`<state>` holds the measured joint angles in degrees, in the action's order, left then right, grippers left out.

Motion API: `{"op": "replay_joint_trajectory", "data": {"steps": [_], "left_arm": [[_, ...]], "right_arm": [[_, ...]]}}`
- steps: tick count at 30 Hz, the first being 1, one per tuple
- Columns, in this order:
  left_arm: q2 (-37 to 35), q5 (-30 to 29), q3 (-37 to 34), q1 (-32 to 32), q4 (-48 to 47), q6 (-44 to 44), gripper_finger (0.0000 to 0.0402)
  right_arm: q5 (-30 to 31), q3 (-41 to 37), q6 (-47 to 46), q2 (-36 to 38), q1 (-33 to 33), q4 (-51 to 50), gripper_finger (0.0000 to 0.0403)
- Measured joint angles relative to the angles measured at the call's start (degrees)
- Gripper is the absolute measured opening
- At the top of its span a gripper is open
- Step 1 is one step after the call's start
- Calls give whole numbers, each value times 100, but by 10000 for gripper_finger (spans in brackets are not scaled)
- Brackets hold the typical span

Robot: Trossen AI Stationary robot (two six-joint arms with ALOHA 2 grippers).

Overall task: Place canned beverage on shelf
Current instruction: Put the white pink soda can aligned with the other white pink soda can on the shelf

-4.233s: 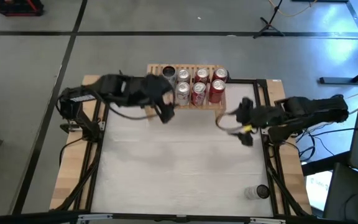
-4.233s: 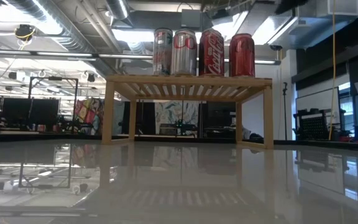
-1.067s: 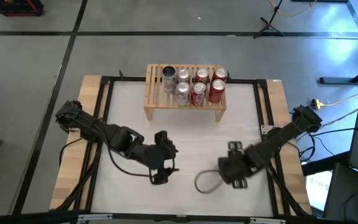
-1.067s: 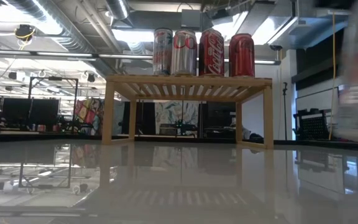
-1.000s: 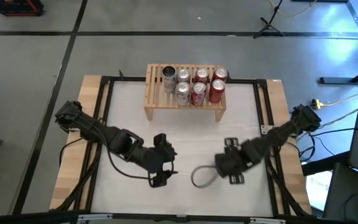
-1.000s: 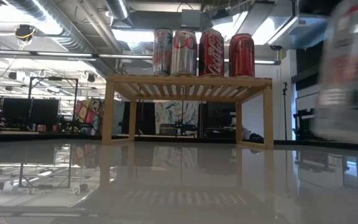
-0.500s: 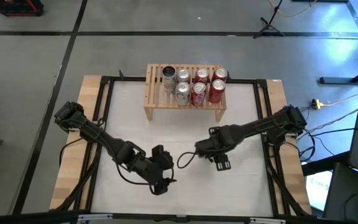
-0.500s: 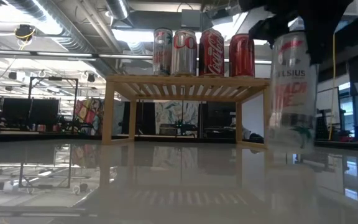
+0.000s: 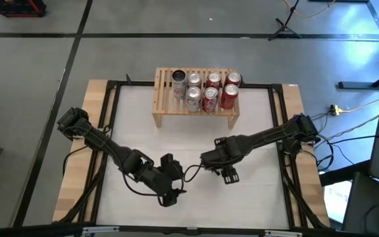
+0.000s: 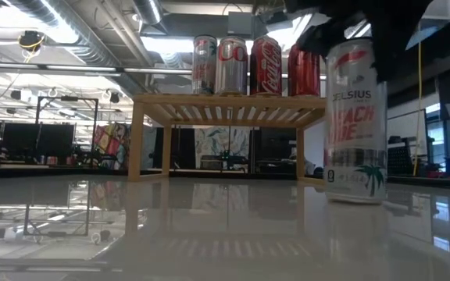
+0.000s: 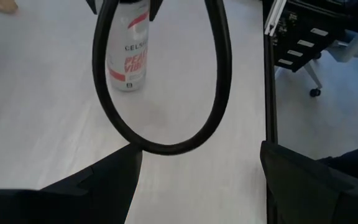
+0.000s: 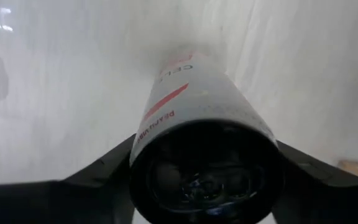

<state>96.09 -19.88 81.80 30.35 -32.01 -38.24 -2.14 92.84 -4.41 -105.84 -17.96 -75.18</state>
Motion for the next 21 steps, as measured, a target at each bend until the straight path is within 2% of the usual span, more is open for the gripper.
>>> {"op": "replay_joint_trajectory", "data": {"steps": [5, 8, 11, 15, 21], "left_arm": [[0, 2, 0, 11, -1, 2, 316], [0, 7, 0, 11, -2, 0, 316], [0, 44, 0, 11, -2, -2, 316], [0, 81, 0, 11, -2, 0, 316], [11, -203, 0, 11, 49, -2, 316]], "right_arm": [[-22, 133, -124, 6, -4, -107, 359], [-50, 405, -186, 16, -6, -315, 390], [-46, 662, -383, 163, -79, -555, 383], [78, 652, -752, 731, -340, -612, 366], [815, 226, -1530, 1665, -881, -405, 357]]}}
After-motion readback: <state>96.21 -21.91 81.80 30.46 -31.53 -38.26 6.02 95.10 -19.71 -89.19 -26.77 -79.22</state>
